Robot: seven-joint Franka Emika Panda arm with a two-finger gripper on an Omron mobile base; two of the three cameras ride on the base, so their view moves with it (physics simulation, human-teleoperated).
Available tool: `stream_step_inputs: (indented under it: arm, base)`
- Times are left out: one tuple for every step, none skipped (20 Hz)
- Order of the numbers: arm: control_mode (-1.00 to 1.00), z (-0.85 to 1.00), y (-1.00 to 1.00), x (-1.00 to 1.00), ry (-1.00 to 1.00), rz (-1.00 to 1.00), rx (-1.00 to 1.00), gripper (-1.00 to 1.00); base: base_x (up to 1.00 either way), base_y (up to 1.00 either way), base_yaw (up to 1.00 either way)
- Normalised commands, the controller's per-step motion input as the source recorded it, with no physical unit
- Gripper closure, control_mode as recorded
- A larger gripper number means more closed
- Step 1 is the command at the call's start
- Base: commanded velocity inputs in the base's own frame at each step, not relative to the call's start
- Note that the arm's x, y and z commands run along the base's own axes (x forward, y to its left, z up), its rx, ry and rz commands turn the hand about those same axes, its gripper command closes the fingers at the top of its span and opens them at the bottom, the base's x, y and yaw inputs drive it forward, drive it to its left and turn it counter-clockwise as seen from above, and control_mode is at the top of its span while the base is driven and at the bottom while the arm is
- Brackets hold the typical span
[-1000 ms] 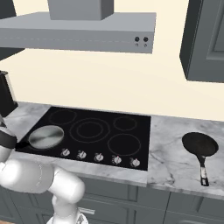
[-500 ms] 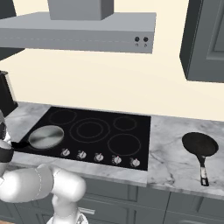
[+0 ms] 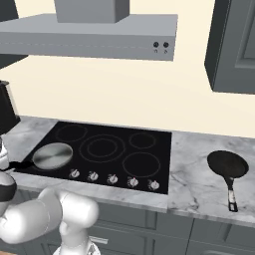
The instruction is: Place both pans onto different burners. Then place the mushroom and the chicken drumstick on different pans.
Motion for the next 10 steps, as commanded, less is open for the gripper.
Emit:
stream_step_inputs:
  arm:
    - [-1.00,0.60,0.00,-0.16,-0.01,0.02,-0.01,-1.00]
    - [-1.00,0.35,0.00,-0.01,0.00,0.05,-0.03,-1.00]
    - [-1.00,0.14,0.01,0.00,0.00,0.09,-0.04,-1.00]
    - [-1.00,0.07,0.06,0.00,0.00,0.12,-0.08,-1.00]
    - [-1.00,0.01,0.08,0.00,0.00,0.13,-0.09,-1.00]
    - [-1.00,0.00,0.09,0.00,0.00,0.13,-0.09,-1.00]
    - [-1.00,0.01,0.19,0.00,0.00,0.15,-0.13,-1.00]
    - [-1.00,0.00,0.19,0.04,0.00,0.17,-0.10,-1.00]
    - [-1.00,0.00,0.19,0.09,0.00,0.20,-0.06,-1.00]
    - [-1.00,0.00,0.21,0.06,0.00,0.21,-0.05,-1.00]
  base:
    - [0.00,0.00,0.00]
    - [0.00,0.00,0.00]
    - [0.00,0.00,0.00]
    - [0.00,0.00,0.00]
    - [0.00,0.00,0.00]
    - [0.00,0.00,0.00]
    - [0.00,0.00,0.00]
    - [0.00,0.00,0.00]
    - [0.00,0.00,0.00]
    - [0.00,0.00,0.00]
